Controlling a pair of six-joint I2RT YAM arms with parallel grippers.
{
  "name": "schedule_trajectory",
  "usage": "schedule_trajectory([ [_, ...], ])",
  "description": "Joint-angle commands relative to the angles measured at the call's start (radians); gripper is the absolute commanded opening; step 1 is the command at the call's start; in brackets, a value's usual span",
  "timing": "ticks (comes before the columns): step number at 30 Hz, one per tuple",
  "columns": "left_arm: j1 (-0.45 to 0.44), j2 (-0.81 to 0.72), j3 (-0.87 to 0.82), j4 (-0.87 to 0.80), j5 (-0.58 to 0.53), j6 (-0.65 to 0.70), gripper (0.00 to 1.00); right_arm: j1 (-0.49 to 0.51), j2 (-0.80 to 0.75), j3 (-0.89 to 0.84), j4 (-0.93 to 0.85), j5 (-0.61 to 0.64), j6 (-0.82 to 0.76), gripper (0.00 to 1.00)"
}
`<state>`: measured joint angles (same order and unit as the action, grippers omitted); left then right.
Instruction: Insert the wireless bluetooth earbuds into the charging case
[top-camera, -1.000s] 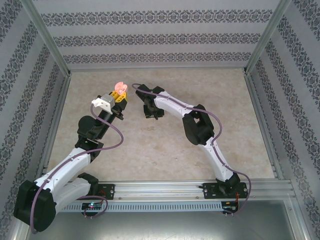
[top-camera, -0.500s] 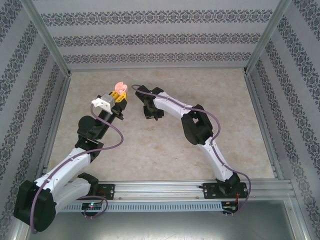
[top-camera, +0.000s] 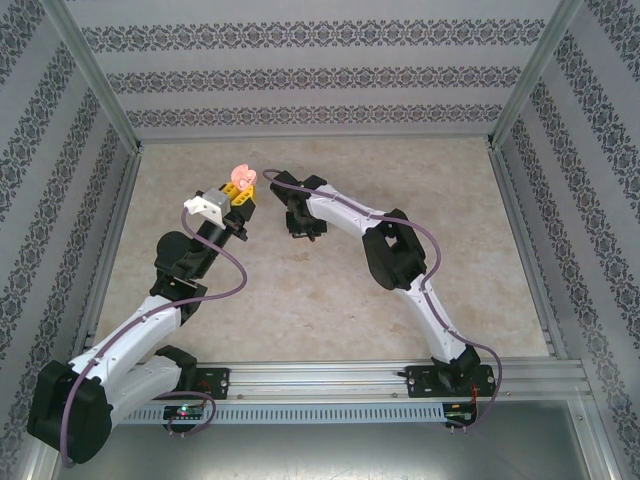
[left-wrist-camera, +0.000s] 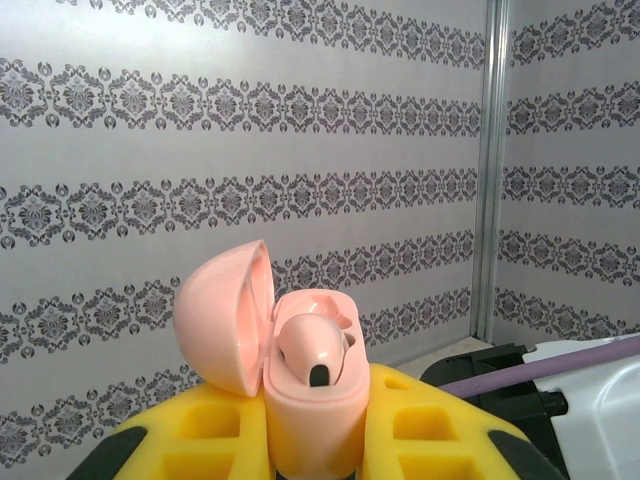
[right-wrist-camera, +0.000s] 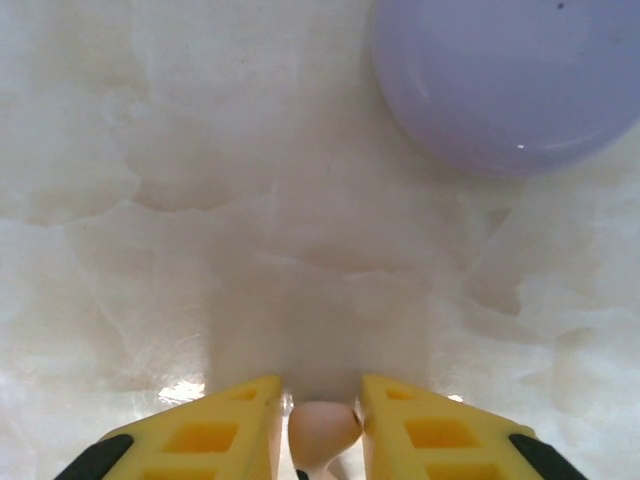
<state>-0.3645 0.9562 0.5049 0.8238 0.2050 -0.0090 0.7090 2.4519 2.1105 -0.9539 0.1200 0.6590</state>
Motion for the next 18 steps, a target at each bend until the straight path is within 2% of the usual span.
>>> schedule_trajectory([
  [1,0.013,-0.008,0.006,0.010,0.019,-0.017,0.00,-0.017,-0.032,-0.048,0.003,0.022,0.001,0.26],
  [18,0.012,0.007,0.040,-0.011,0.043,-0.020,0.00,-0.028,-0.234,-0.200,0.120,0.030,-0.014,0.23],
])
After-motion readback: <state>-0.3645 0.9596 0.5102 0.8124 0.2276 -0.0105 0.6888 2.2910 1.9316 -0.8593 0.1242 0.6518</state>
